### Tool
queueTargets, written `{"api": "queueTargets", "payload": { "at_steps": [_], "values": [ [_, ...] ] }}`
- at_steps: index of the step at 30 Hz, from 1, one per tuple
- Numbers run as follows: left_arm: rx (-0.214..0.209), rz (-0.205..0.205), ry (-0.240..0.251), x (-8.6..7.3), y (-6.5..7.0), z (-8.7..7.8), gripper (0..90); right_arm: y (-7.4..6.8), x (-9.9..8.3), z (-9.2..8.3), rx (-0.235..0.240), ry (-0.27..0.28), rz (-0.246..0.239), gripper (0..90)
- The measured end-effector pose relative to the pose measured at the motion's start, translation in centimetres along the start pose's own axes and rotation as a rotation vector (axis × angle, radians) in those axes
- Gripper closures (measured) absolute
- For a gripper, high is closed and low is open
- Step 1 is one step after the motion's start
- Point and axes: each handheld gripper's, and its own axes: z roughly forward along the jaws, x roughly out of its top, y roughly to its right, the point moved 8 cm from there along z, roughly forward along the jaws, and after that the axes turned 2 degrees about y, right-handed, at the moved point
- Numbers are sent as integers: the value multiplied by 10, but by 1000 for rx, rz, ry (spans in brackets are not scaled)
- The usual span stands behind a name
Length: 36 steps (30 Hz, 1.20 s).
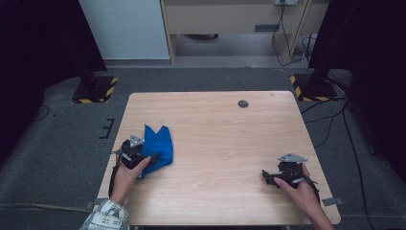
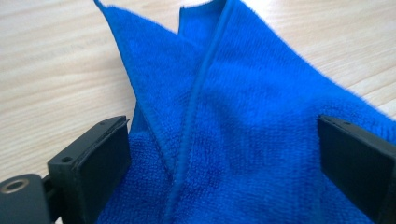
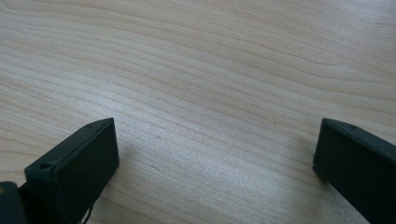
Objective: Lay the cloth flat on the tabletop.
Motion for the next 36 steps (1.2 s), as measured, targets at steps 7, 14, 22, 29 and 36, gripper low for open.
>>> {"api": "queueTargets", "payload": {
  "at_steps": [7,14,22,29,36],
  "values": [
    [-11,-14,-26,-5,-1,5,43,0,0,0,0,0,1,5],
    [-20,-44,-40,-9,-2,8,58,0,0,0,0,0,0,5],
    [-31,-28,-44,-8,-1,6,168,0,0,0,1,-1,2,5],
    [-74,-21,-33,-6,5,3,447,0,0,0,0,0,0,5],
    [-120,-17,-24,-4,11,2,706,0,0,0,1,0,2,5]
  ]
}}
